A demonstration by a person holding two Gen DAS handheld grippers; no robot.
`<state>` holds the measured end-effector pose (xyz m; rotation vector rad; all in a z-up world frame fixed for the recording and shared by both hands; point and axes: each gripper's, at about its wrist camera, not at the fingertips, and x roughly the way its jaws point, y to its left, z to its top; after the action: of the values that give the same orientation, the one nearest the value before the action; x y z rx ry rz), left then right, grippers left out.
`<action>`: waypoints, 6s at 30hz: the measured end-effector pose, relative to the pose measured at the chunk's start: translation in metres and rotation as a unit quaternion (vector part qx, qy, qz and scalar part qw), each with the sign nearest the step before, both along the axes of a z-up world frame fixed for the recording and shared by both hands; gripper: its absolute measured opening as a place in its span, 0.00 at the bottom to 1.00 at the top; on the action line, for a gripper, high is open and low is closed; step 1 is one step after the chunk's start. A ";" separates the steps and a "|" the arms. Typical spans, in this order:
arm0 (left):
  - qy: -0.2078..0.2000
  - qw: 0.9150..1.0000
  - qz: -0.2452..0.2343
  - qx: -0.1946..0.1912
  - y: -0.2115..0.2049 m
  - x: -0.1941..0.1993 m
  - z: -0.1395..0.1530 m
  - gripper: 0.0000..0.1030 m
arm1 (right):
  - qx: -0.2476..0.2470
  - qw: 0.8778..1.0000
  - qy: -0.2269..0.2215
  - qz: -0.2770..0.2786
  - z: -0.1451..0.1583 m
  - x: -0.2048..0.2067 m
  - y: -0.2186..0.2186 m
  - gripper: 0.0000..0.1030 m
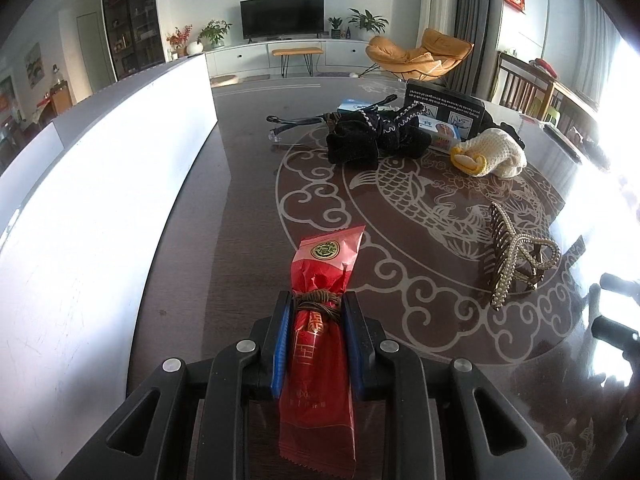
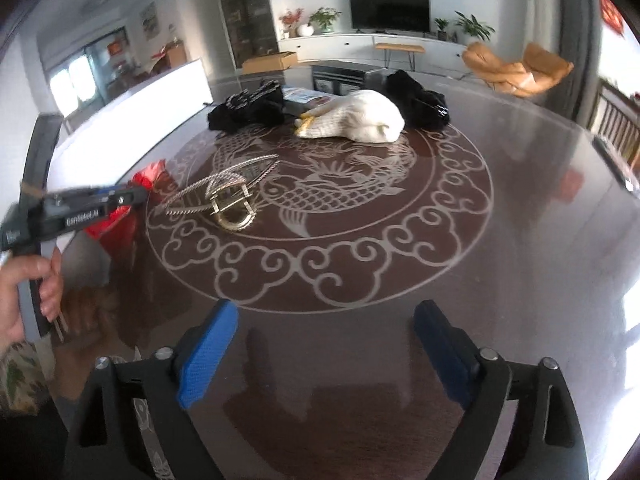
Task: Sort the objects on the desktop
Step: 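Lift the red bag with the left gripper while the right gripper approaches the pearl claw clip, then lower the right gripper onto the pearl-trimmed gold claw clip and close, then lift the claw clip with the right gripper while the left gripper holds the red bag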
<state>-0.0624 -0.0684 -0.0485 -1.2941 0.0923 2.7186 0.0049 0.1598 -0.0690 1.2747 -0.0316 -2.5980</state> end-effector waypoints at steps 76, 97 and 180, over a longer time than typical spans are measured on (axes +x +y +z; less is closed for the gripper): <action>-0.019 0.999 0.029 -0.007 -0.011 -0.005 -0.006 0.87 | -0.005 0.999 0.001 -0.039 -0.001 -0.002 0.008 0.98; -0.021 0.999 0.032 -0.007 -0.012 -0.007 -0.007 0.90 | -0.164 0.983 0.026 -0.076 0.037 -0.015 -0.022 0.98; 0.020 0.990 -0.048 0.128 -0.006 0.060 0.049 0.19 | 0.044 0.998 0.021 0.047 0.042 -0.043 -0.108 0.45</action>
<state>-0.0022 -0.0742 0.0006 -1.1333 -0.1808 2.5735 -0.0378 0.0522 -0.0274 1.2191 0.1486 -2.5708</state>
